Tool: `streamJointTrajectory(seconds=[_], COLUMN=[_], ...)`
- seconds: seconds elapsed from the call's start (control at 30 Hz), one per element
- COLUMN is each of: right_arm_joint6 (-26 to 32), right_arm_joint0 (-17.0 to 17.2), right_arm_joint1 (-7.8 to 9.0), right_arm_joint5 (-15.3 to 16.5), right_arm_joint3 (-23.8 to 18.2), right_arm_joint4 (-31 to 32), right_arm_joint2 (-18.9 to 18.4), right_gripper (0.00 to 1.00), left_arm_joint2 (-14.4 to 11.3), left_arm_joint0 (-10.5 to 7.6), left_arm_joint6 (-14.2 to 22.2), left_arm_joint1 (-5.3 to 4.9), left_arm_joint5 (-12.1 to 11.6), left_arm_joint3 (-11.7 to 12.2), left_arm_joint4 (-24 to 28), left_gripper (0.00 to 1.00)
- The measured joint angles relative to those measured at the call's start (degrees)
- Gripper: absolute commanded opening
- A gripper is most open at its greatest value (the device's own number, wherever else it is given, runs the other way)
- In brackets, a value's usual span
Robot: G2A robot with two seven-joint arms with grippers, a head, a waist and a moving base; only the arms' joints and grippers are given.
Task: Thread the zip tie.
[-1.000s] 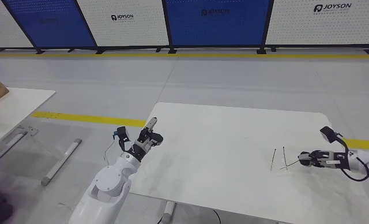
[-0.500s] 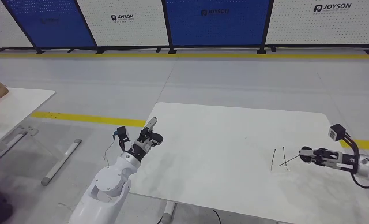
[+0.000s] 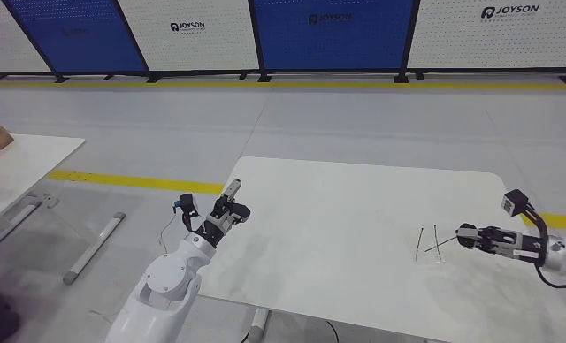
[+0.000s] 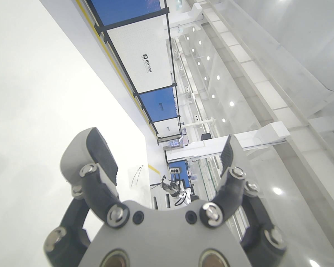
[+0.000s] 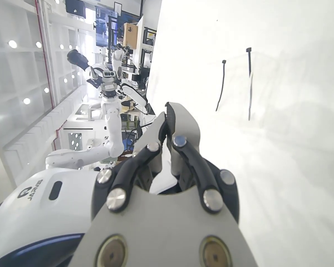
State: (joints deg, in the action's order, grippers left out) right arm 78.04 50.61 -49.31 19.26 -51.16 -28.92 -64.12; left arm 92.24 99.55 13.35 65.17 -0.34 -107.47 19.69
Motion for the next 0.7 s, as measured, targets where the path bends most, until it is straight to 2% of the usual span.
streamJointTrajectory(seconds=[0.13, 0.23, 0.33, 0.47, 0.57, 0.7], right_arm_joint6=[0.4, -2.4, -6.9, -12.7, -13.8, -13.7], right_arm_joint0=[2.9, 4.8, 7.2, 10.2, 10.8, 10.8], right_arm_joint1=[-0.94, -1.42, -1.93, -2.58, -2.80, -2.78], right_arm_joint5=[0.2, 0.2, 0.2, 0.2, 0.2, 0.2], right_arm_joint3=[-3.6, -7.0, -11.7, -16.5, -17.2, -17.1], right_arm_joint4=[-9.2, -11.5, -10.6, -7.5, -6.9, -7.0], right_arm_joint2=[-0.5, -1.3, -1.6, -1.6, -1.7, -1.7], right_gripper=[0.00, 0.00, 0.00, 0.00, 0.00, 0.00], left_arm_joint2=[0.0, -0.5, -2.0, -5.6, -8.7, -9.2], left_arm_joint0=[-0.03, -0.90, -1.79, -3.40, -4.42, -4.47], left_arm_joint6=[0.0, -2.3, -6.0, -7.9, -10.7, -11.2], left_arm_joint1=[0.00, 0.22, 0.56, 0.93, 1.29, 1.34], left_arm_joint5=[0.0, 0.6, 0.9, 1.4, 1.7, 1.8], left_arm_joint3=[0.0, -0.8, -2.7, -4.4, -5.2, -5.2], left_arm_joint4=[0.0, 0.2, -1.0, -4.2, -7.5, -8.0], left_gripper=[1.00, 1.00, 1.00, 1.00, 1.00, 1.00])
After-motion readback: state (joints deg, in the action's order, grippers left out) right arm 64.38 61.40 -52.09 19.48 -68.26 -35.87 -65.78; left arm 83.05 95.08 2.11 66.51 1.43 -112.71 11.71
